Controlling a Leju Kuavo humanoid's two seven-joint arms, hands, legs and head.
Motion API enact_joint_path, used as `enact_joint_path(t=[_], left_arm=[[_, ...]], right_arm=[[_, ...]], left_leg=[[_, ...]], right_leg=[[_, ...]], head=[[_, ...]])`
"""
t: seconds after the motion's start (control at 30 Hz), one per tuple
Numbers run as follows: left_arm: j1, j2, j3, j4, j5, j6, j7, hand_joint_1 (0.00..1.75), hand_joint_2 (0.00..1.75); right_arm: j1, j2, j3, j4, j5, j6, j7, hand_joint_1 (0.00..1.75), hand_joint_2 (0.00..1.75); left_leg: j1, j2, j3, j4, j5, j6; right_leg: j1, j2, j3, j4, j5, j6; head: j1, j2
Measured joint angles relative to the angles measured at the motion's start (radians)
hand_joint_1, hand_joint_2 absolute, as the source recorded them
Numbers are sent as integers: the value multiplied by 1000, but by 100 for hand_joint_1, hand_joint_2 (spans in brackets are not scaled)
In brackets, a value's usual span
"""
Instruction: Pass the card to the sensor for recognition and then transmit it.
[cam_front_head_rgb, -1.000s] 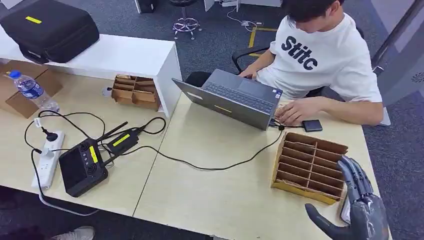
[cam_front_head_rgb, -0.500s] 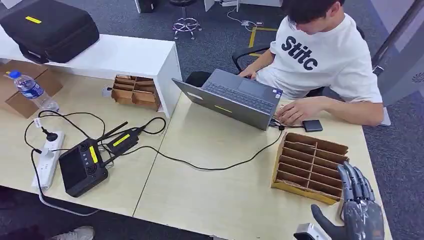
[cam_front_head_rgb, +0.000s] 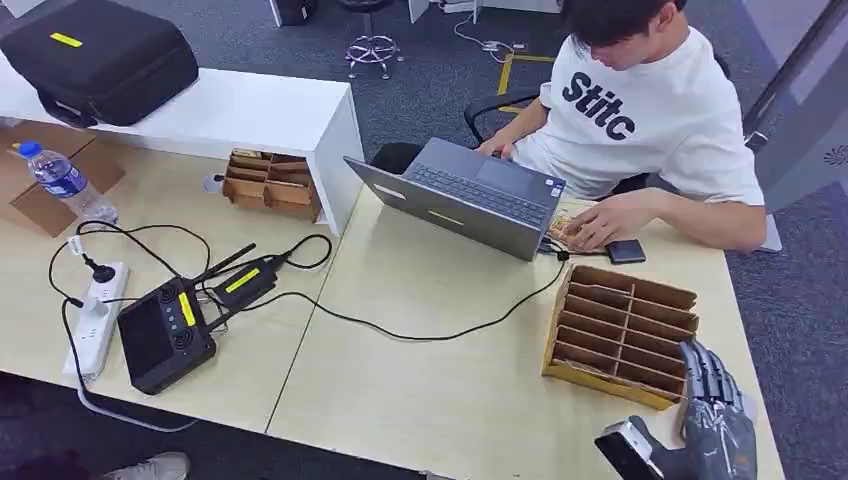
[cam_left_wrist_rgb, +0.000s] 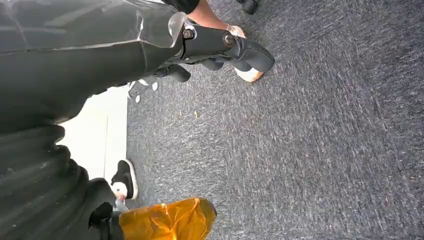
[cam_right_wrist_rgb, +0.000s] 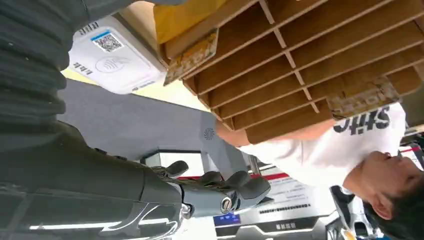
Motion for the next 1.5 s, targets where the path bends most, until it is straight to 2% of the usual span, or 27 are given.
enact_joint_path(t=[0.23,1.03,1.5], left_arm=[[0,0,0,0,0,0,0,0,175],[-2,0,0,0,-3,0,0,0,175],[-4,0,0,0,-4,0,0,0,175]], right_arm=[[-9,25,-26,27,-8,5,-15,0,175],[-45,82,-26,79,13,0,-16,0,175],[-68,92,-26,138,36,-12,0,0,175]], left_leg=[[0,0,0,0,0,0],[0,0,0,0,0,0],[0,0,0,0,0,0]], right_leg=[[0,0,0,0,0,0],[0,0,0,0,0,0],[0,0,0,0,0,0]], head=[[0,0],[0,0],[0,0]])
